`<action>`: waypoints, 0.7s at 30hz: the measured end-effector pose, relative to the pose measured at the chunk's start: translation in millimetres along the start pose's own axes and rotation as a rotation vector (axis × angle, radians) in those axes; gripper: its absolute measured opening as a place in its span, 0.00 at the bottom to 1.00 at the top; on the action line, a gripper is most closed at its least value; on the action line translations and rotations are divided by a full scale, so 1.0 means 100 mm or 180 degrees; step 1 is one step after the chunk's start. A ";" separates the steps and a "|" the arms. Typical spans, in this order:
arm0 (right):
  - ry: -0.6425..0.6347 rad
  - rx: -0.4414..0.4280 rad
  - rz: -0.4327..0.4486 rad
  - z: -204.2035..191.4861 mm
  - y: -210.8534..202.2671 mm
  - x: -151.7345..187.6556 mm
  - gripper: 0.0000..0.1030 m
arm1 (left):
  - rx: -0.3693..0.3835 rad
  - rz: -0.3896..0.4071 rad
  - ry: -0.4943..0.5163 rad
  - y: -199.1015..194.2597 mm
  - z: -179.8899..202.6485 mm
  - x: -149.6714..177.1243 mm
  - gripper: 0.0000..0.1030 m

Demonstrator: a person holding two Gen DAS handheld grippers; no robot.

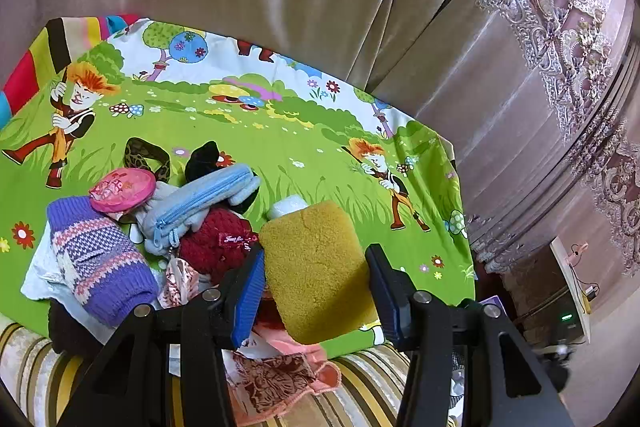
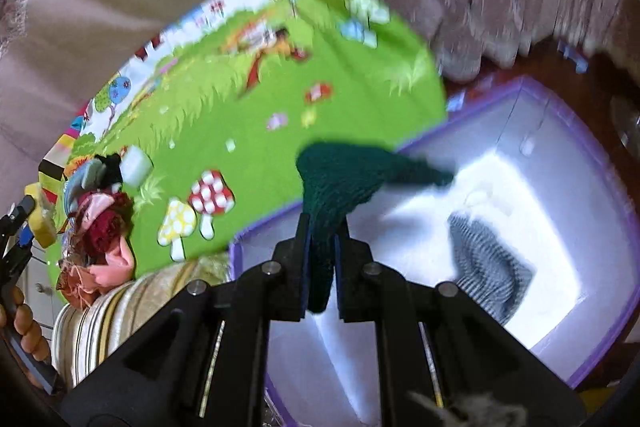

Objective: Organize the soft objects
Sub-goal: 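Carry the green glove into the box and open the right gripper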

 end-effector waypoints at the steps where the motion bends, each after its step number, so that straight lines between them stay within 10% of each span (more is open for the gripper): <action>1: 0.0049 -0.0034 -0.0210 0.02 0.14 0.12 0.13 | 0.0002 0.0000 0.0009 0.00 0.01 0.00 0.49; 8: 0.0287 -0.0024 -0.0986 0.30 0.61 0.78 0.18 | 0.0026 -0.0063 0.0068 0.02 0.13 0.08 0.49; 12: 0.0355 -0.0001 -0.0814 0.47 0.40 0.74 0.76 | 0.0091 -0.0129 0.0134 0.08 0.30 0.16 0.49; 21: 0.0334 0.0392 -0.0257 0.84 -0.12 0.50 0.76 | 0.0415 -0.0578 0.0497 0.32 1.05 0.62 0.49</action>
Point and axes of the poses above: each gripper's, at about its wrist camera, not at the fingertips, and y roughly the way its jaws point, z to its right, x to its underside, the point moved 9 cm from there along y, roughly the way its jaws point, and after that the axes turned 12 degrees about x, right-handed, at the moved point
